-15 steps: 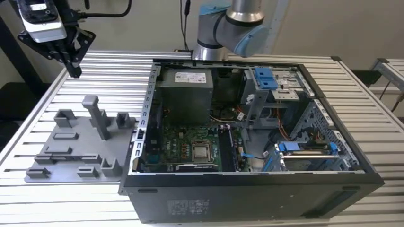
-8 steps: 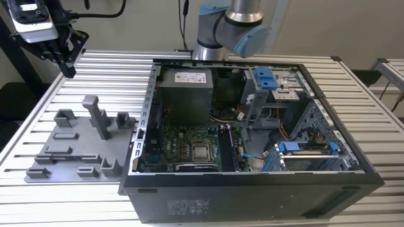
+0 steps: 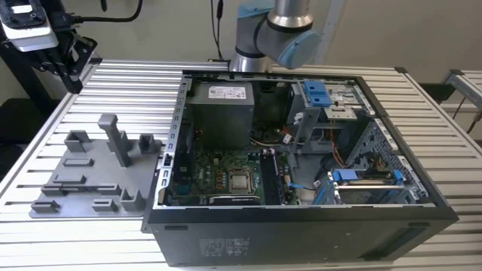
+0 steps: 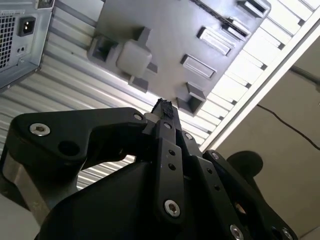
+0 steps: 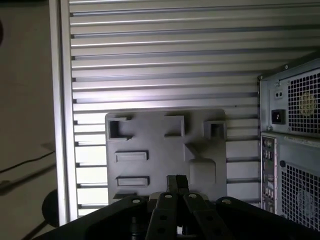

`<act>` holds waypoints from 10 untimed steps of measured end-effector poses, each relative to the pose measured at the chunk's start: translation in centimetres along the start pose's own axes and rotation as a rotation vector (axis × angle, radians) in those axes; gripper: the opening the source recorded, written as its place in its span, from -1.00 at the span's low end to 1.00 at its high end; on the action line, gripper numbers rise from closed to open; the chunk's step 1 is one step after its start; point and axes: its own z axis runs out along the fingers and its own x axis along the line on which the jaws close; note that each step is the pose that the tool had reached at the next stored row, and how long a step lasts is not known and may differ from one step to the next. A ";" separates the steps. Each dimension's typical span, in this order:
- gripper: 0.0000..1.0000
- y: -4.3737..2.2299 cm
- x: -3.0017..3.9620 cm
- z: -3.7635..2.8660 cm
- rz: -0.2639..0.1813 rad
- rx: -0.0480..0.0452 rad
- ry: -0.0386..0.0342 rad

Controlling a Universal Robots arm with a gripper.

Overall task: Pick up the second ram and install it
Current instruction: 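Reach for the second ram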

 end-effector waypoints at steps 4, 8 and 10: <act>-0.79 -0.04 0.70 0.11 0.000 0.0000 0.0012; -0.79 -0.07 1.14 0.27 -0.001 0.0001 0.0020; -0.79 -0.17 1.16 0.35 -0.002 0.0001 0.0022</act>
